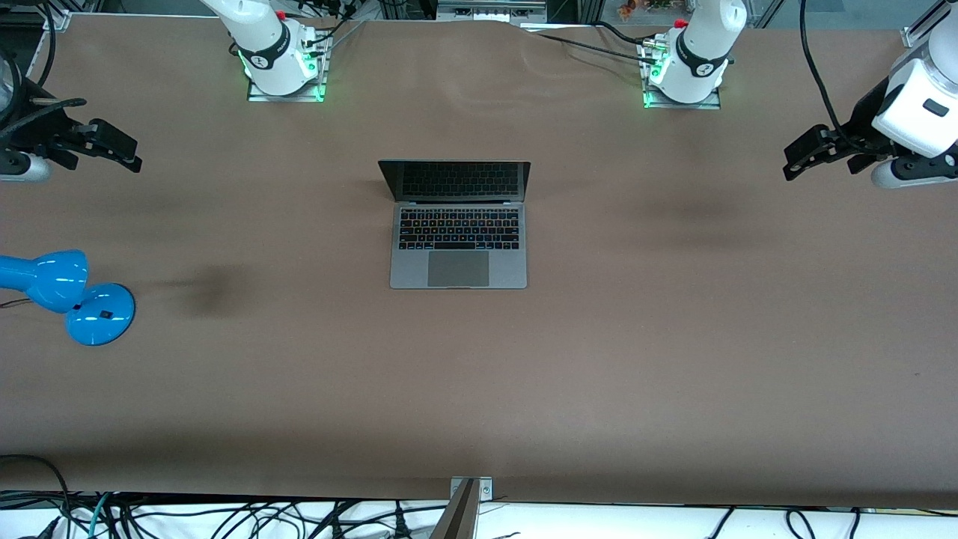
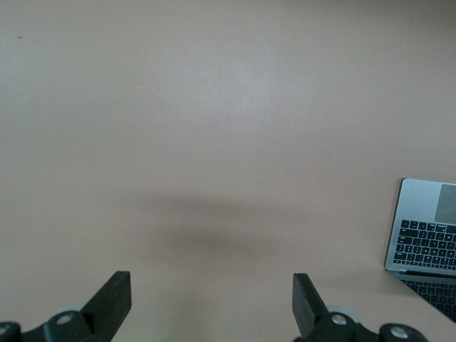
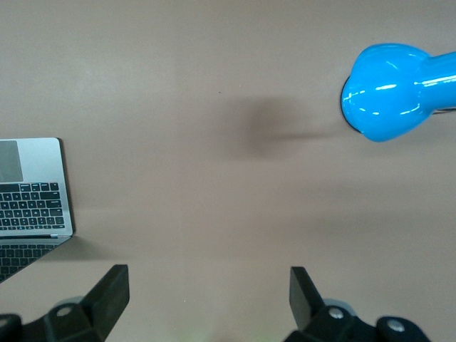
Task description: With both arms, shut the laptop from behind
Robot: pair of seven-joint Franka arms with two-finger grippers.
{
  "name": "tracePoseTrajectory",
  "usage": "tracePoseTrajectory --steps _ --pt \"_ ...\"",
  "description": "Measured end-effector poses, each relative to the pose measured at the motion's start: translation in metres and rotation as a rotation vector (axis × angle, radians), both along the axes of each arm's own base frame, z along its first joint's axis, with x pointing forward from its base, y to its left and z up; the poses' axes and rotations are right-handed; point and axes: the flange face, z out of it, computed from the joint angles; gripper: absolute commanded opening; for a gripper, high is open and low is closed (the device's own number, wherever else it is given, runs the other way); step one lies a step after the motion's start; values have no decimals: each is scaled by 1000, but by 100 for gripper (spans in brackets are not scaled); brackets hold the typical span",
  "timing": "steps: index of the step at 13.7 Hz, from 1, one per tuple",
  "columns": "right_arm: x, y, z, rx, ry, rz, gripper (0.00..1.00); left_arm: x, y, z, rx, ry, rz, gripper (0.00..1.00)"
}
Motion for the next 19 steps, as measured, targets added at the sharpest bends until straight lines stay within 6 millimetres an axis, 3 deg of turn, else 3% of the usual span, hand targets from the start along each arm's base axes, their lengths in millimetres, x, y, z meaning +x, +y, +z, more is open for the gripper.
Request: tracePoseTrajectory --steps 7,11,16,19 --pt "0 0 0 0 1 0 100 -3 1 -2 1 10 3 100" --pt "-1 9 -5 7 24 16 100 -2 14 -2 1 13 27 100" --pt "-6 102 -38 0 98 178 100 -4 37 -3 0 33 43 100" --pt "-15 150 -46 34 119 256 100 -3 31 -9 -1 52 18 100"
